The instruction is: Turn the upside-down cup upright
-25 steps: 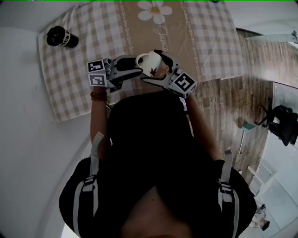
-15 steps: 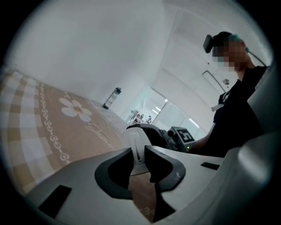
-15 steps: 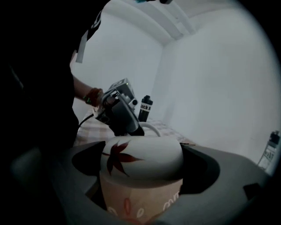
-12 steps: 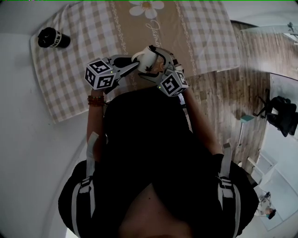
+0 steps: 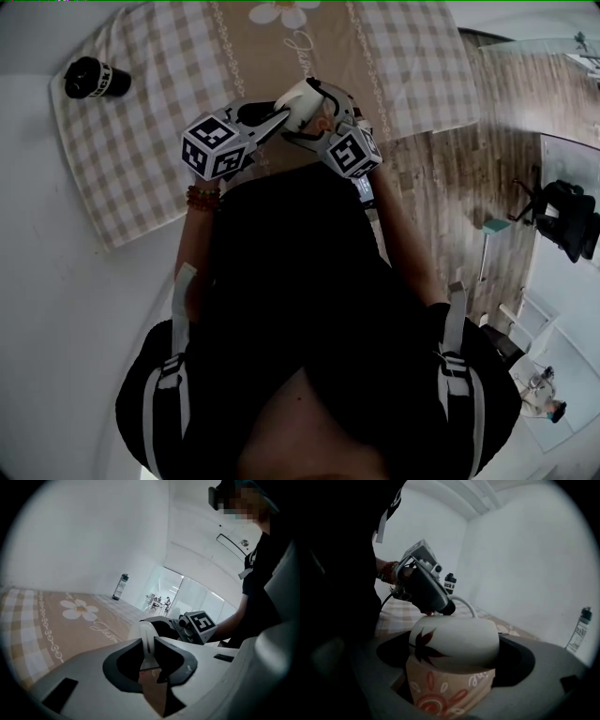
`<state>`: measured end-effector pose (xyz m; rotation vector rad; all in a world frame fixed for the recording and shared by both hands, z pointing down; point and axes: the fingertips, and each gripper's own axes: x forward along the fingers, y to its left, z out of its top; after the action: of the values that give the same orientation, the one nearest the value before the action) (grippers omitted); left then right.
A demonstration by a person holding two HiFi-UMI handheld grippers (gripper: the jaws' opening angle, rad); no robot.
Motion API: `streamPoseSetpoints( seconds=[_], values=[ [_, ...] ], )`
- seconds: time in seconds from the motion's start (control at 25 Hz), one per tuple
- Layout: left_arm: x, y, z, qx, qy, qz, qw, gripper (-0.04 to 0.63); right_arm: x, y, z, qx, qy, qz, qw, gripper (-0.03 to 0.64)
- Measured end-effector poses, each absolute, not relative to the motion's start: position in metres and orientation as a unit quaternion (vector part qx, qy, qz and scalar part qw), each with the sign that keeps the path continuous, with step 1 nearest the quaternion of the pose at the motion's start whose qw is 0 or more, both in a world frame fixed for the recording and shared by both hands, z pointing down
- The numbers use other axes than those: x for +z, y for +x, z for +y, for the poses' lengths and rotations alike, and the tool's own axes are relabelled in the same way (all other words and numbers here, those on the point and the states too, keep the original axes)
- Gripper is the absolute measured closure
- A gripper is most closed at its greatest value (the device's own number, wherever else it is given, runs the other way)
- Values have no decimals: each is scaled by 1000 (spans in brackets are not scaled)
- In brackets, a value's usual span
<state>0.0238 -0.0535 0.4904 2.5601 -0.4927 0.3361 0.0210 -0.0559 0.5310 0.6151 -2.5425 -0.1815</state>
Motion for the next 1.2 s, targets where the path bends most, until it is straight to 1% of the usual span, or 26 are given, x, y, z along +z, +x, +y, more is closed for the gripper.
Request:
streamPoseSetpoints(
  seconds=[0.16, 0.32, 0.4, 0.56, 0.68, 0.88, 0.92, 0.96, 1.0, 1.08, 1.2],
  values=[
    [487, 22, -53, 119, 948, -184, 230, 526, 533, 19, -55, -25, 221, -946, 234, 80],
    [486, 10, -58, 115, 948, -199, 218, 526, 519, 22, -55, 62, 216, -958, 176, 86],
    [481, 2, -62, 99, 949, -205, 220, 526, 513, 26, -60, 123, 220, -959, 132, 86],
    [467, -6, -63, 59, 955, -201, 211, 526, 505, 39, -75, 280, 232, -932, 6, 86],
    [452, -5, -61, 17, 960, -189, 206, 526, 489, 40, -82, 338, 217, -914, -63, 86],
    [432, 5, -55, -42, 964, -162, 209, 526, 476, 21, -74, 361, 158, -916, -81, 95],
    [430, 8, -54, -45, 964, -159, 207, 526, 474, 17, -70, 363, 144, -917, -82, 106],
    [428, 10, -54, -47, 964, -157, 207, 528, 473, 14, -67, 365, 134, -917, -84, 148],
    [426, 11, -54, -49, 964, -156, 210, 527, 472, 13, -65, 367, 128, -917, -89, 158],
    [426, 10, -53, -53, 963, -151, 215, 528, 471, 15, -65, 367, 129, -917, -92, 202],
    [433, 11, -49, -41, 968, -140, 205, 528, 475, 17, -62, 355, 133, -923, -72, 207]
  ],
)
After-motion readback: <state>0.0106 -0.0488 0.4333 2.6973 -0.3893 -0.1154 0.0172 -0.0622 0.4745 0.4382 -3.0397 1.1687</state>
